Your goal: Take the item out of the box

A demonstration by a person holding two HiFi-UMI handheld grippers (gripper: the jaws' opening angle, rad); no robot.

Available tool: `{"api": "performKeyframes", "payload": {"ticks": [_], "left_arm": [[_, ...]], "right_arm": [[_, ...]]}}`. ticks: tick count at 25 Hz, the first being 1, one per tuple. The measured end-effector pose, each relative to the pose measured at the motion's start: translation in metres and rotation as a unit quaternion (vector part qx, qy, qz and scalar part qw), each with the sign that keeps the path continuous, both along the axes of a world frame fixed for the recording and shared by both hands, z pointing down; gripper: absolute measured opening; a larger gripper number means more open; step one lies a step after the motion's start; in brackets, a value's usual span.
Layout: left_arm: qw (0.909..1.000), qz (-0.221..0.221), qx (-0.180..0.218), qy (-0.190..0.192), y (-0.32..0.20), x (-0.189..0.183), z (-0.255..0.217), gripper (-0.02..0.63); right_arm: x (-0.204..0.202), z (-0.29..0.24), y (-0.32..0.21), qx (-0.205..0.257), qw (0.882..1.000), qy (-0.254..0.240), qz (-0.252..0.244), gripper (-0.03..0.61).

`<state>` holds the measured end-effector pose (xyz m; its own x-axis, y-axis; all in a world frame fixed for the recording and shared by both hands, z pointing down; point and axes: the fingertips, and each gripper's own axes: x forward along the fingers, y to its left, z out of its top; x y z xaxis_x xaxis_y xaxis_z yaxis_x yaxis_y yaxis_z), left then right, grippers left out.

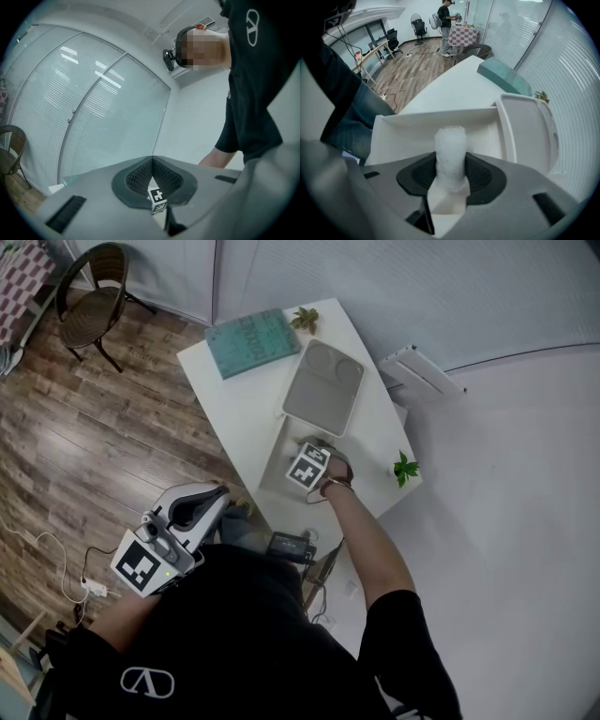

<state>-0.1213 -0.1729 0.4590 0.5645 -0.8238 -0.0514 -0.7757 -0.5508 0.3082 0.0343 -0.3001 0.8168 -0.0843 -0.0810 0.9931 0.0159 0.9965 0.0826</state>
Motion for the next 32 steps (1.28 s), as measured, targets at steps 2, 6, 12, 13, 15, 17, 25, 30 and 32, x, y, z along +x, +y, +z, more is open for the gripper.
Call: {"api": "performKeyframes", "payload": {"ticks": [2,6,12,13,15,17,25,30,32], "left_arm": [[0.9999,0.011,-0.001,-0.005,0.002,0.002,0.002,0.005],[0.9995,0.028,0.017,0.000,-0.009,0.010,-0.010,0.005],[0.9971,0.064,0.040,0.007,-0.026,0.037,-0.030,0.005],[0.9965,0.070,0.045,0.008,-0.029,0.042,-0.033,0.005],[0.9948,0.085,0.056,0.009,-0.035,0.051,-0.040,0.005],[0.9929,0.098,0.067,0.009,-0.039,0.061,-0.048,0.005],[0.9854,0.137,0.101,0.006,-0.053,0.091,-0.078,0.005],[0.9811,0.155,0.115,0.006,-0.058,0.107,-0.089,0.005],[0.9796,0.161,0.119,0.004,-0.060,0.112,-0.092,0.005]], "right_arm": [[-0.006,-0.025,-0.004,0.020,0.999,-0.029,0.012,0.183],[-0.013,-0.095,-0.016,0.072,0.990,-0.111,0.050,0.181],[-0.009,-0.220,-0.019,0.168,0.955,-0.228,0.090,0.183],[-0.008,-0.240,-0.017,0.184,0.947,-0.246,0.095,0.183],[-0.005,-0.275,-0.013,0.211,0.931,-0.278,0.106,0.181],[-0.002,-0.307,-0.008,0.233,0.913,-0.312,0.121,0.181],[0.011,-0.404,0.019,0.286,0.831,-0.440,0.186,0.183],[0.026,-0.437,0.035,0.306,0.773,-0.506,0.232,0.183],[0.033,-0.442,0.041,0.320,0.756,-0.517,0.243,0.183]]}}
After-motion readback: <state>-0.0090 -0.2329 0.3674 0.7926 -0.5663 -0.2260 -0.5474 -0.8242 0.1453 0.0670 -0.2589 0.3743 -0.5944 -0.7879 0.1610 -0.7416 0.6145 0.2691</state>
